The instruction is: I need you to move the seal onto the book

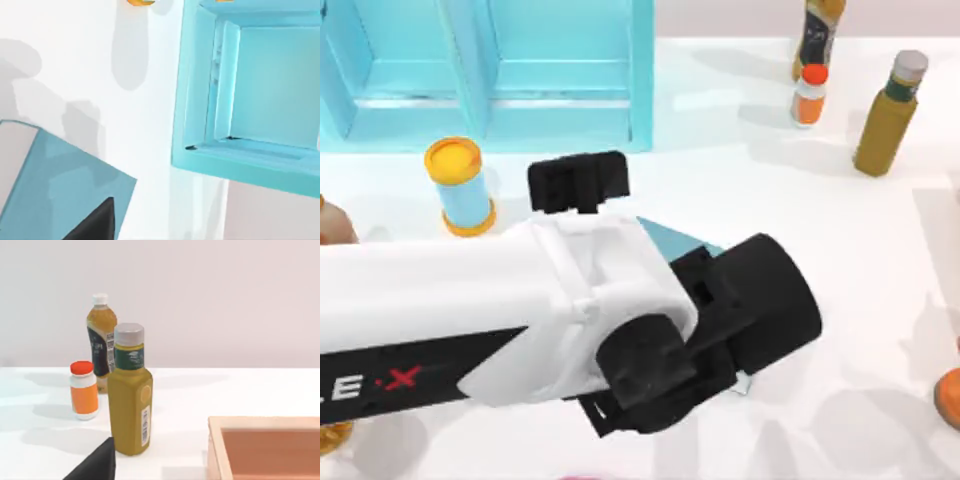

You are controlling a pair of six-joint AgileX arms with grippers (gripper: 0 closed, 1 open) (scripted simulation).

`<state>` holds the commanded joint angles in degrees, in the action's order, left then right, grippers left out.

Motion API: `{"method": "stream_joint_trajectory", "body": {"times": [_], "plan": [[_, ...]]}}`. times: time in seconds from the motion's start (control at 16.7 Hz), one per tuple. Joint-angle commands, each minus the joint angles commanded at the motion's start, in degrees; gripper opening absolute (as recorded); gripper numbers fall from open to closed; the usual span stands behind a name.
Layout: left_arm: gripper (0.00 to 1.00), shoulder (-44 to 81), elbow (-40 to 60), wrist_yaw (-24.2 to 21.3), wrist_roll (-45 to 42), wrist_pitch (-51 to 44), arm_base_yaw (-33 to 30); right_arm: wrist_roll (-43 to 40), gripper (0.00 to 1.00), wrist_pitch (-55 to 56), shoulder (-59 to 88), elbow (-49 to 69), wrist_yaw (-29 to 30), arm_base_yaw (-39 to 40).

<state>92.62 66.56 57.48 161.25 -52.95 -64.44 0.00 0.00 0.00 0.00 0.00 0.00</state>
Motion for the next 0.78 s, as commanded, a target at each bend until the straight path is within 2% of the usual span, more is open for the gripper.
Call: {"method": "stream_joint_trajectory", "body": {"times": [0.36, 0.78], "plan": [[1.0, -21.74, -8.84, -9.8, -36.93, 13.84, 13.16, 0.0, 1.0, 0.0, 0.0, 0.0, 0.0, 0.0], [1.0, -41.0, -19.64, -19.76, -68.06, 26.85, 26.9, 0.0, 1.0, 0.0, 0.0, 0.0, 0.0, 0.0]]}}
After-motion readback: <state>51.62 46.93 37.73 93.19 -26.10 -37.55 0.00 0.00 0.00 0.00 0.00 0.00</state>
